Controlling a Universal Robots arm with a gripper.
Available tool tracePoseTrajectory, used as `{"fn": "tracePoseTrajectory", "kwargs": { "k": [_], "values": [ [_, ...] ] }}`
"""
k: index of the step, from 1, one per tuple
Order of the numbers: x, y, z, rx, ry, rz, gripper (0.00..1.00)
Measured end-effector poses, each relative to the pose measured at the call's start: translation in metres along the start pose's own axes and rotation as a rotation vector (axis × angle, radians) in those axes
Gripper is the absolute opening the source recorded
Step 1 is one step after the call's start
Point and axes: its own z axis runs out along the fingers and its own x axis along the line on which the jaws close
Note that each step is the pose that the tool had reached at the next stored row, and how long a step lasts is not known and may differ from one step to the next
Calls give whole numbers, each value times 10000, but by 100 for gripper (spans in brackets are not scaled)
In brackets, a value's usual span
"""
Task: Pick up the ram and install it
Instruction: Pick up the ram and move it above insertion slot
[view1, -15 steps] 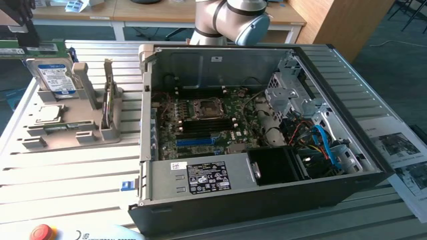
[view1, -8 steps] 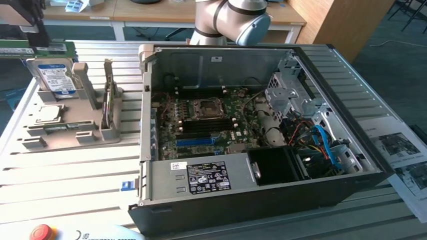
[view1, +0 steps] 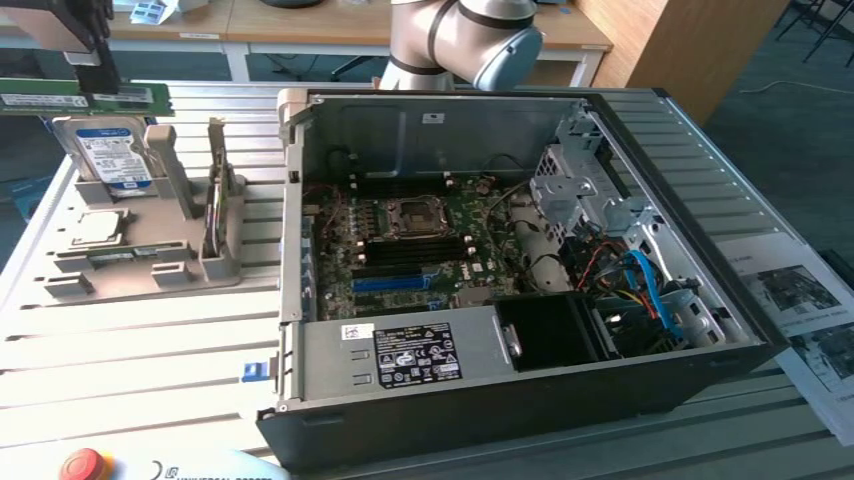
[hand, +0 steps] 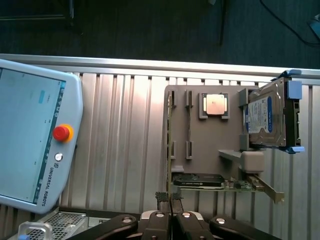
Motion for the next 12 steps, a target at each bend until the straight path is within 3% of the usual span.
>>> {"fn": "tracePoseTrajectory", "kwargs": {
  "k": [12],
  "values": [
    [12, -253, -24, -203, -7, -9, 12]
  ]
}}
